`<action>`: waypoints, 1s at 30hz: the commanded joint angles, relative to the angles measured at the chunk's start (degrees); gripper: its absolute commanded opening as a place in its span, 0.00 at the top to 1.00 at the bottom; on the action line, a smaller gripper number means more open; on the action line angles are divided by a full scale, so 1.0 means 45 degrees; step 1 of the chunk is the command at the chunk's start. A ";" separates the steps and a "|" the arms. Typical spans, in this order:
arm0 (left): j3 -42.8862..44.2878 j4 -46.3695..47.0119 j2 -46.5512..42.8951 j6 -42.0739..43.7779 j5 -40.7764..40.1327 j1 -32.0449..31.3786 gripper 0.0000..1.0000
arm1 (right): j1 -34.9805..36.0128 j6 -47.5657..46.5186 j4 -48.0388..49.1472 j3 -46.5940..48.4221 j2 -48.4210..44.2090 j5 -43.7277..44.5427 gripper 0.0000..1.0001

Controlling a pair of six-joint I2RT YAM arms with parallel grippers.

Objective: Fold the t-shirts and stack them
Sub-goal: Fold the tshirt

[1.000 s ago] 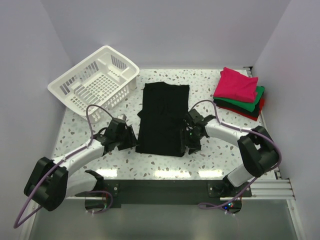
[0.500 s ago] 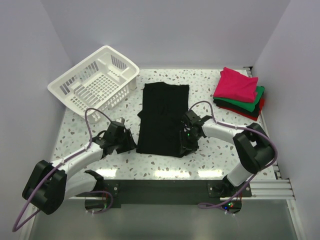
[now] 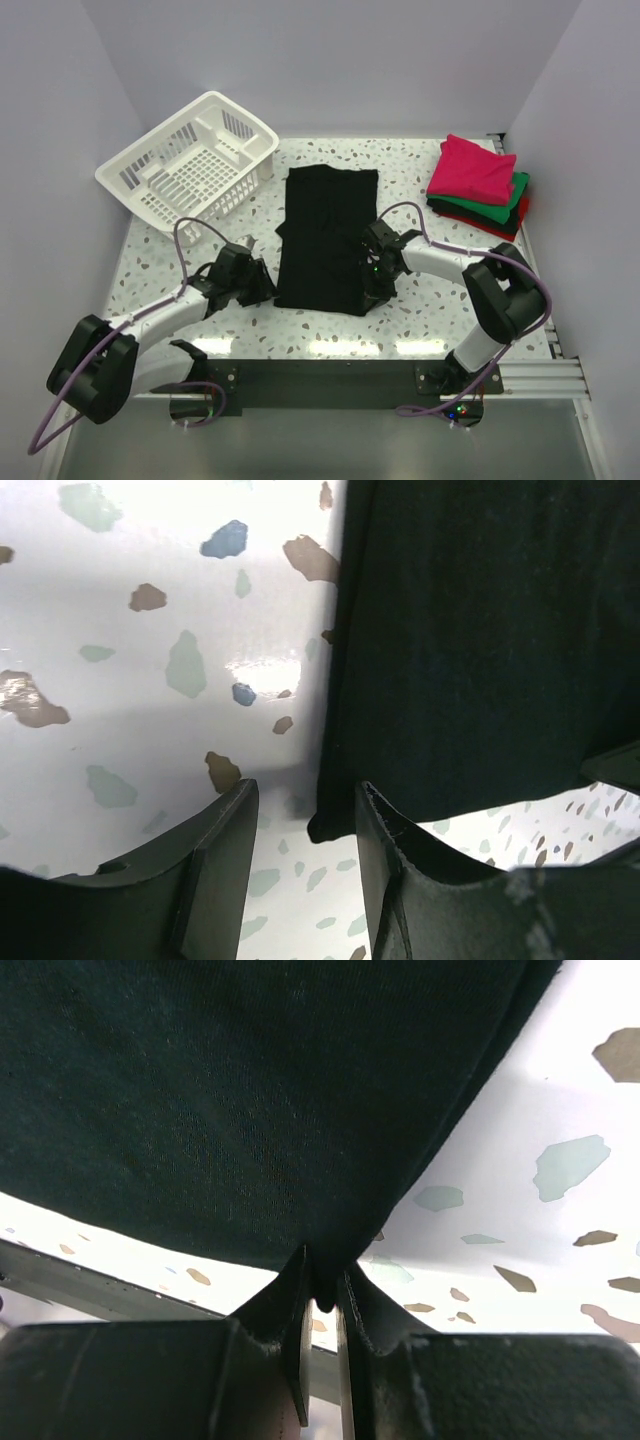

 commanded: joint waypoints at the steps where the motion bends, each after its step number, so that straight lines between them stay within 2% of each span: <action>1: -0.0340 0.0667 0.0279 0.0031 0.0638 -0.0172 0.52 | 0.0044 0.0063 -0.0132 0.0106 0.0391 0.0361 0.88; 6: -0.0653 0.1234 0.0901 -0.0086 0.1341 -0.0289 0.55 | 0.0044 0.0161 -0.0113 0.0144 0.0372 0.0283 0.89; 12: -0.0341 0.0962 0.1859 0.0343 0.1733 -0.0328 0.64 | 0.0063 0.0239 -0.0152 0.0184 0.0274 0.0302 0.89; 15: -0.0244 0.0806 0.2328 0.0558 0.1967 -0.0328 0.74 | 0.0063 0.0278 -0.0269 0.0281 0.0177 0.0322 0.91; 16: -0.0205 0.0747 0.2408 0.0617 0.2006 -0.0328 0.81 | 0.0044 0.0297 -0.0288 0.0281 0.0138 0.0322 0.92; 19: -0.0087 0.0376 0.2467 0.0734 0.1949 -0.0328 0.92 | 0.0063 0.0317 -0.0405 0.0301 0.0040 0.0303 0.95; 22: -0.0029 -0.0034 0.2136 0.0793 0.1851 -0.0348 1.00 | 0.0063 0.0298 -0.0717 0.0262 -0.0116 0.0303 0.99; 30: 0.0127 -0.0854 0.0906 0.1164 0.2593 -0.0601 1.00 | 0.0063 -0.0151 -0.2299 0.0359 -0.1344 0.0205 1.00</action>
